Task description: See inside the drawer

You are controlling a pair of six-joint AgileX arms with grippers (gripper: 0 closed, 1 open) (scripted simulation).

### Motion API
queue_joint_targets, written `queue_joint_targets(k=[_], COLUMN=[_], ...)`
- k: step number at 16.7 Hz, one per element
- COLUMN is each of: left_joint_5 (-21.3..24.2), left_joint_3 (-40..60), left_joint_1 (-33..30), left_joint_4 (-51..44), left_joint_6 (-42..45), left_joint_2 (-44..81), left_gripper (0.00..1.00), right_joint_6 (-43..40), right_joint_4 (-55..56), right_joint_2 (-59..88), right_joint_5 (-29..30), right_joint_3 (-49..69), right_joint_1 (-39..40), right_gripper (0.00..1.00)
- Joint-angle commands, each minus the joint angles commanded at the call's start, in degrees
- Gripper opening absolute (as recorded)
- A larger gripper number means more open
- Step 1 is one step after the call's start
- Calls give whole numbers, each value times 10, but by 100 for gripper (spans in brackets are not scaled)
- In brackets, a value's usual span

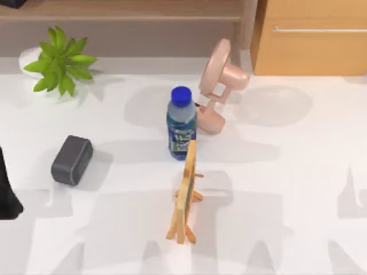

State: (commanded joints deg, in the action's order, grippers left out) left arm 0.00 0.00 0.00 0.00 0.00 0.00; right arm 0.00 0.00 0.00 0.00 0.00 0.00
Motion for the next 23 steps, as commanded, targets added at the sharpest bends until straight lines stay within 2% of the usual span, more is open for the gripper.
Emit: queue_joint_targets(k=[3, 7, 18, 23], left_joint_5=[0, 0, 0, 0], left_joint_3=[0, 0, 0, 0], left_joint_1=[0, 0, 0, 0], left_joint_4=[0, 0, 0, 0], left_joint_6=[0, 0, 0, 0], left_joint_2=[0, 0, 0, 0], left_gripper=[100, 100, 100, 100], right_joint_6=[0, 1, 9, 10], right_joint_4=[6, 69, 334, 419], right_joint_2=[7, 94, 612, 755], right_joint_5=[-5, -53, -248, -313], right_joint_3=[5, 56, 263, 332], right_joint_1=[-4, -51, -255, -320], right_gripper=[100, 100, 100, 100])
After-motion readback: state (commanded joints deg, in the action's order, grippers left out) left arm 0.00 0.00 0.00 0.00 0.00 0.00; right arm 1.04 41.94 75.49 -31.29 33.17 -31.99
